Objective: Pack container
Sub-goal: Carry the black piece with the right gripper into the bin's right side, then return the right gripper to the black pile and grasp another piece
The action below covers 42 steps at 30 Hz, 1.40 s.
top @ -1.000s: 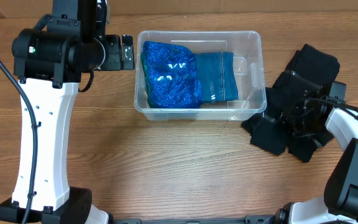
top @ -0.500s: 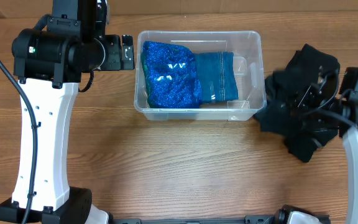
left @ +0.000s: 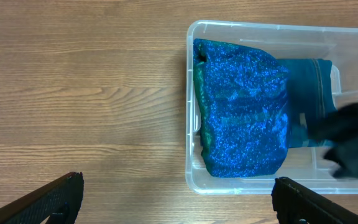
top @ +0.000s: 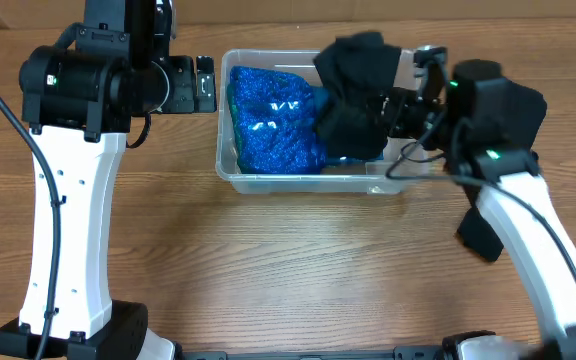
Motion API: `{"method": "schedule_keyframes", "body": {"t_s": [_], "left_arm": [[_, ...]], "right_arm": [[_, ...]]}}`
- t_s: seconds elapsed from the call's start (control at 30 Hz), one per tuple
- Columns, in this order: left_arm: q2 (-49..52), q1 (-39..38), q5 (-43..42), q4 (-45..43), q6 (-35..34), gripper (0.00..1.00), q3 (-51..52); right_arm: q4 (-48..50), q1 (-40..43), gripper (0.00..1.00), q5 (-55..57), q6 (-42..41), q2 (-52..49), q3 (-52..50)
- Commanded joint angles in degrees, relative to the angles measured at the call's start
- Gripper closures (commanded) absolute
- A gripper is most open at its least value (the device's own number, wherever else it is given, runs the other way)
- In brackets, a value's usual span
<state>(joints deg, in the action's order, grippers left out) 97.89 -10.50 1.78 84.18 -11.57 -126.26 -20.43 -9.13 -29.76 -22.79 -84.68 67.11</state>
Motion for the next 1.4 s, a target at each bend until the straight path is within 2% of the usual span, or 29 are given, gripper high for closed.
{"method": "schedule_keyframes", "body": {"t_s": [0.0,0.03,0.07,0.13,0.17,0.2,0.3,0.47,0.53,0.6,0.7,0.83,0.93,1.17,1.37], "left_arm": [[-0.7,-0.4,0.3,-0.2,0.9,0.0,-0.2],[-0.7,-0.4,0.3,-0.2,0.9,0.0,-0.2],[-0.7,-0.4,0.3,-0.2,0.9,0.0,-0.2],[-0.7,-0.4,0.3,-0.2,0.9,0.0,-0.2],[-0.7,-0.4,0.3,-0.2,0.9,0.0,-0.2],[-0.7,-0.4,0.3,-0.2,0.9,0.0,-0.2],[-0.7,-0.4,0.3,-0.2,0.9,0.0,-0.2],[-0.7,-0.4,0.3,-0.2,0.9,0.0,-0.2],[-0.7,-0.4,0.3,-0.2,0.9,0.0,-0.2],[-0.7,-0.4,0.3,-0.2,0.9,0.0,-0.2],[-0.7,-0.4,0.3,-0.2,0.9,0.0,-0.2],[-0.7,-0.4,0.3,-0.2,0.9,0.0,-0.2],[-0.7,-0.4,0.3,-0.2,0.9,0.0,-0.2],[-0.7,-0.4,0.3,-0.2,0.9,0.0,-0.2],[-0.7,-0.4,0.3,-0.2,0.9,0.0,-0.2]], "right_arm": [[0.9,0.1,0.89,1.2,-1.3,-8.3,0.8],[0.9,0.1,0.79,0.9,-1.3,-10.0,0.8],[0.9,0.1,0.61,0.6,-1.3,-11.7,0.8],[0.2,0.1,0.51,0.1,-1.2,-13.9,0.8],[-0.5,0.1,0.42,0.1,-1.2,-13.9,0.8],[-1.2,0.1,0.38,0.0,-1.1,-13.6,0.9],[-4.3,1.0,0.35,0.1,-1.0,-10.1,1.8],[-13.0,6.1,0.31,0.9,3.1,1.6,6.3],[-16.1,9.8,0.23,3.0,3.0,5.5,6.6],[-21.4,17.4,0.17,6.4,3.0,8.9,6.6],[-28.0,28.2,0.08,7.7,3.0,8.9,6.2],[-36.0,41.5,0.05,11.5,3.0,4.5,4.9],[-39.2,47.5,0.04,12.6,3.0,-0.3,3.6],[-33.5,50.2,0.0,12.6,3.7,-8.9,-3.8],[-19.4,49.7,0.0,9.9,3.7,-10.4,-14.6]]}}
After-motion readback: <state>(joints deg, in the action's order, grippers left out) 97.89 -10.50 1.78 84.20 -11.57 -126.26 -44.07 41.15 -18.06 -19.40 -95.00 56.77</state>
